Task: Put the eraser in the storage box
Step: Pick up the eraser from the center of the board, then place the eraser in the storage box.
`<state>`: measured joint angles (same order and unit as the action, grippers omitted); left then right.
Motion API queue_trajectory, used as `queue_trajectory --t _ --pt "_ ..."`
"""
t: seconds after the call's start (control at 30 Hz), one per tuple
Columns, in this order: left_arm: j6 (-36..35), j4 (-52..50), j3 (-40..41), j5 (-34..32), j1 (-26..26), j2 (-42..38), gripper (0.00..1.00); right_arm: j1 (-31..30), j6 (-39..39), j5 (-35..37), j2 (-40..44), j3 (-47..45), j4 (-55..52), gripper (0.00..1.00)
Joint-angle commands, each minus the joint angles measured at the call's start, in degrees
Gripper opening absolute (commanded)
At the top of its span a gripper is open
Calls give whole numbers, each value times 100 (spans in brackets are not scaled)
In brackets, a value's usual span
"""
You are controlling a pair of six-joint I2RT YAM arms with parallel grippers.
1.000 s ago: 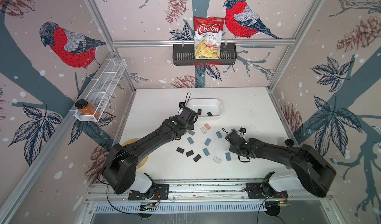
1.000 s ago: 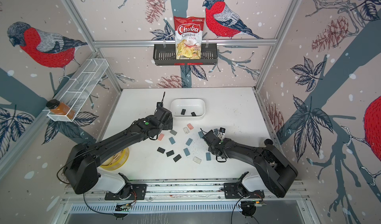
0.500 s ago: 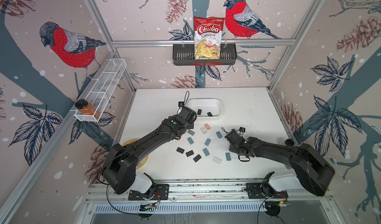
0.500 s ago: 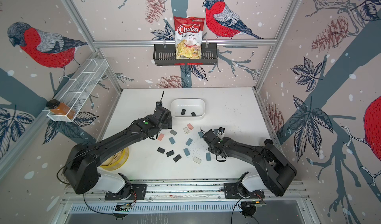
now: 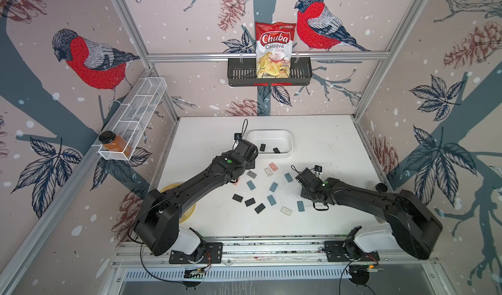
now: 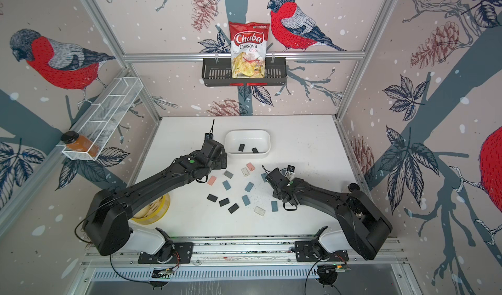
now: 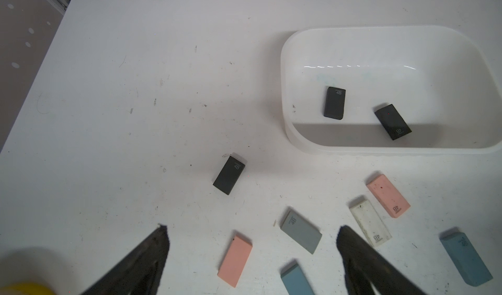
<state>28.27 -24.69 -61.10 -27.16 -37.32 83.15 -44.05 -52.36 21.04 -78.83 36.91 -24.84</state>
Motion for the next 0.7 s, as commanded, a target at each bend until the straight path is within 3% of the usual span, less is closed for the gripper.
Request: queue_trajectory --t 0.0,0.23,0.67 --pt "-4 131 -27 -10 6 -19 97 7 77 240 85 116 -243 20" --pt "58 109 -31 -9 41 -19 97 29 218 362 147 440 -418 20" --pt "803 -519 -225 357 58 -138 97 116 974 314 -161 2056 -722 20"
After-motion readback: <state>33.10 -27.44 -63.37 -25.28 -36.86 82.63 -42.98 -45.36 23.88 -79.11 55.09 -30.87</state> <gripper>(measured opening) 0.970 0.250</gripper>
